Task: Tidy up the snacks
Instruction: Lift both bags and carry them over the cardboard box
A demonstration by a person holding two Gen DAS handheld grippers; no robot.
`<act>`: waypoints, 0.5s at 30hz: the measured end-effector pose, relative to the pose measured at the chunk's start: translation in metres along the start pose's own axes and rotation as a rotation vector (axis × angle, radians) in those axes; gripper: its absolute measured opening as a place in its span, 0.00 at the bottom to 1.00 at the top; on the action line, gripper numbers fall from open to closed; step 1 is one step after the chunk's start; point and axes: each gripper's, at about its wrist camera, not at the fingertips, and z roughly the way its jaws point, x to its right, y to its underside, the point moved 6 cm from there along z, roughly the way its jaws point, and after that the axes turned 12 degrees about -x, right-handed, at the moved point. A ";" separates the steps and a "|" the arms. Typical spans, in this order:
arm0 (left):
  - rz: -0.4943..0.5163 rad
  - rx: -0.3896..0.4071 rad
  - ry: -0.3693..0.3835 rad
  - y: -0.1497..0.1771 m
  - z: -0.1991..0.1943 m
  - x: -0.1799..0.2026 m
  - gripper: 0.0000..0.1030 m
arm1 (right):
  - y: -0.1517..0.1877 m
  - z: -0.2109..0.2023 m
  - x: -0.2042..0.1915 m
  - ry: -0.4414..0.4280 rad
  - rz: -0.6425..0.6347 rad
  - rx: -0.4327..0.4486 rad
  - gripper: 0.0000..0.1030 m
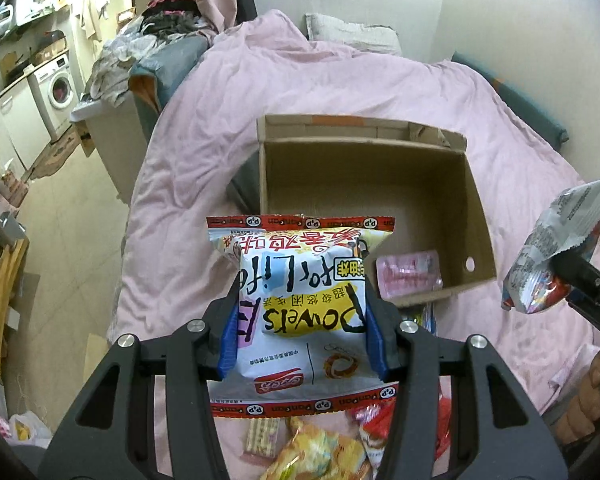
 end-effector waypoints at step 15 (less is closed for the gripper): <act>0.036 0.063 -0.018 -0.045 0.039 0.023 0.45 | -0.032 0.042 0.019 0.132 -0.035 -0.054 0.55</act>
